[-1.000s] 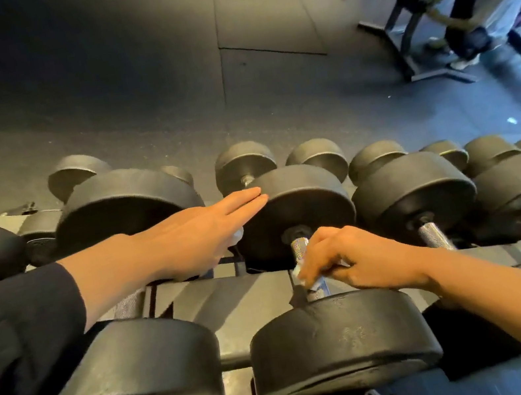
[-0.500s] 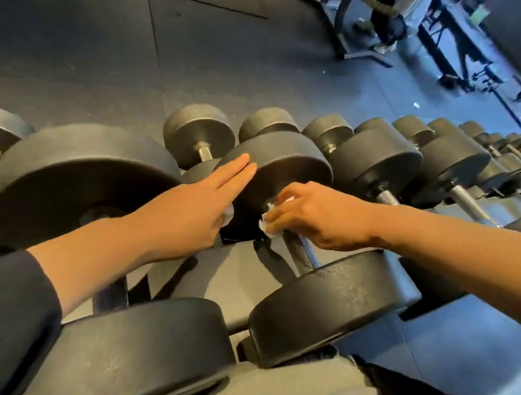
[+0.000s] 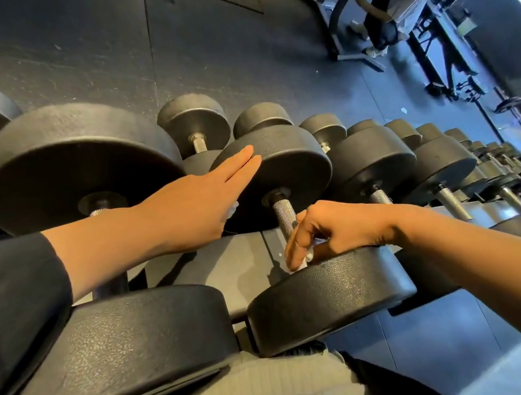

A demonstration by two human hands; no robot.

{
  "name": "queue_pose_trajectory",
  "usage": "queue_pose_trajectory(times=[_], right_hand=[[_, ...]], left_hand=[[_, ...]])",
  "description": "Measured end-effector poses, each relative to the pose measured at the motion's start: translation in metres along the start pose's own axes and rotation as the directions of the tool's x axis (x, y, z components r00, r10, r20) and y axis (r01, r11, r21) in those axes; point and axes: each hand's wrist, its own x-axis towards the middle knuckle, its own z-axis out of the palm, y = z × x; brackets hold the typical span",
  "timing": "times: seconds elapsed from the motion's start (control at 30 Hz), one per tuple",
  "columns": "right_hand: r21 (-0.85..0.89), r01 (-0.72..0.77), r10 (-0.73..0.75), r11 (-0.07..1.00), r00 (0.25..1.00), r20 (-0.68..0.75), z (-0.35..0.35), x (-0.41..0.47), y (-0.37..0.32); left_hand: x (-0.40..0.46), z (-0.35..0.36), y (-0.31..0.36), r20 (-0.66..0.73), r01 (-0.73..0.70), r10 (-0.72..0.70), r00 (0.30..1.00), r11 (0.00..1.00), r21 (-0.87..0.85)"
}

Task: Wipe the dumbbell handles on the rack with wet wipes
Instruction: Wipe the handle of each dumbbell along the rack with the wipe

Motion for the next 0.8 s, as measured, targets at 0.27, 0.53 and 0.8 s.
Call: queue_pose_trajectory(times=[0.27, 0.53, 0.8], right_hand=[[-0.176, -0.046, -0.054, 0.983, 0.851, -0.522, 0.004, 0.002, 0.014], [0.326, 0.015, 0.049, 0.945, 0.981, -0.187, 0.005, -0.013, 0.009], [0.177, 0.171, -0.071, 0.969, 0.883, -0.463, -0.005, 0.01, -0.007]], left_hand=[[-0.001, -0.001, 0.002, -0.019, 0.005, -0.005, 1.0, 1.0, -0.018], [0.001, 0.004, -0.007, -0.076, -0.094, 0.085, 0.993, 0.987, -0.127], [-0.021, -0.032, -0.006, -0.169, 0.019, -0.042, 0.985, 0.99, -0.139]])
